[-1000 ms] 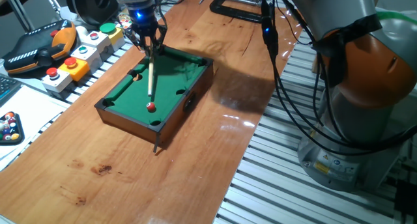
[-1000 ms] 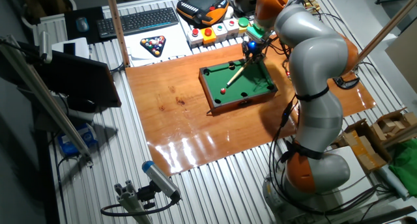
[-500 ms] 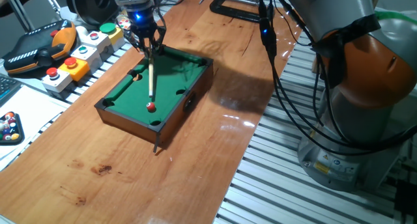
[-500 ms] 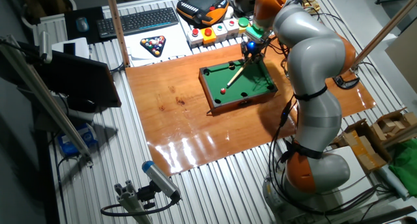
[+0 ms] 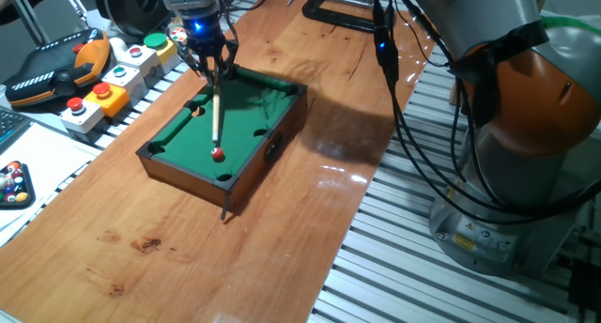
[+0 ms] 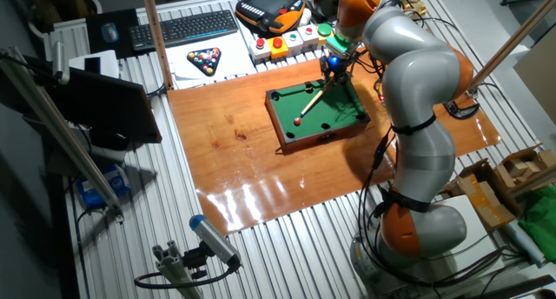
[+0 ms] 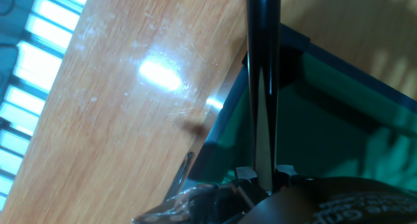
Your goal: Hit the pool ball
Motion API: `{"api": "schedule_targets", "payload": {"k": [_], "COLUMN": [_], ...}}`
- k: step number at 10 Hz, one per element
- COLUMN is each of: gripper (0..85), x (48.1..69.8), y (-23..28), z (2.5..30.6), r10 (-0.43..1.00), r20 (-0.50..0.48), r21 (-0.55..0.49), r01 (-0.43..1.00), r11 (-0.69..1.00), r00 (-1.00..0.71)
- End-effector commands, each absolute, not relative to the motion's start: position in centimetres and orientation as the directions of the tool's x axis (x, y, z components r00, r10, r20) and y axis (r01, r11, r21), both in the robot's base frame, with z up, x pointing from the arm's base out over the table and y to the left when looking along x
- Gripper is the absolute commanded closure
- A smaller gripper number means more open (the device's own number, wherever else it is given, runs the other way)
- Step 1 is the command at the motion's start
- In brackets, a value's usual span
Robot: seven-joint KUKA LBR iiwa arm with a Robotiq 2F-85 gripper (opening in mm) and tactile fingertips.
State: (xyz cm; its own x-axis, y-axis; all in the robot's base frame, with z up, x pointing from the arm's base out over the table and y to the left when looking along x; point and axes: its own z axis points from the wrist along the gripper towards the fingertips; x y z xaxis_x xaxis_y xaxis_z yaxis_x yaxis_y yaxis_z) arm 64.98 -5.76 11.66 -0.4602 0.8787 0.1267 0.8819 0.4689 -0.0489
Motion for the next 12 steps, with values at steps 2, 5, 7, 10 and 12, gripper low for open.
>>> {"api": "schedule_targets", "payload": {"k": [2, 5, 7, 10, 12], "gripper": [84.3, 84.3, 84.3, 84.3, 84.3], "x": [64.93, 64.94, 65.06, 65.44, 65.5], "y": [-5.59, -5.21, -4.99, -4.85, -4.81], "z": [11.71, 11.8, 11.79, 11.74, 11.76], "r10": [0.878, 0.861, 0.858, 0.857, 0.854], "r20": [0.129, 0.126, 0.124, 0.122, 0.124], "r21": [-0.051, -0.052, -0.05, -0.052, -0.056], "r01": [0.881, 0.864, 0.86, 0.859, 0.856], "r11": [0.47, 0.501, 0.507, 0.51, 0.514], "r00": [-0.461, -0.492, -0.499, -0.501, -0.505]}}
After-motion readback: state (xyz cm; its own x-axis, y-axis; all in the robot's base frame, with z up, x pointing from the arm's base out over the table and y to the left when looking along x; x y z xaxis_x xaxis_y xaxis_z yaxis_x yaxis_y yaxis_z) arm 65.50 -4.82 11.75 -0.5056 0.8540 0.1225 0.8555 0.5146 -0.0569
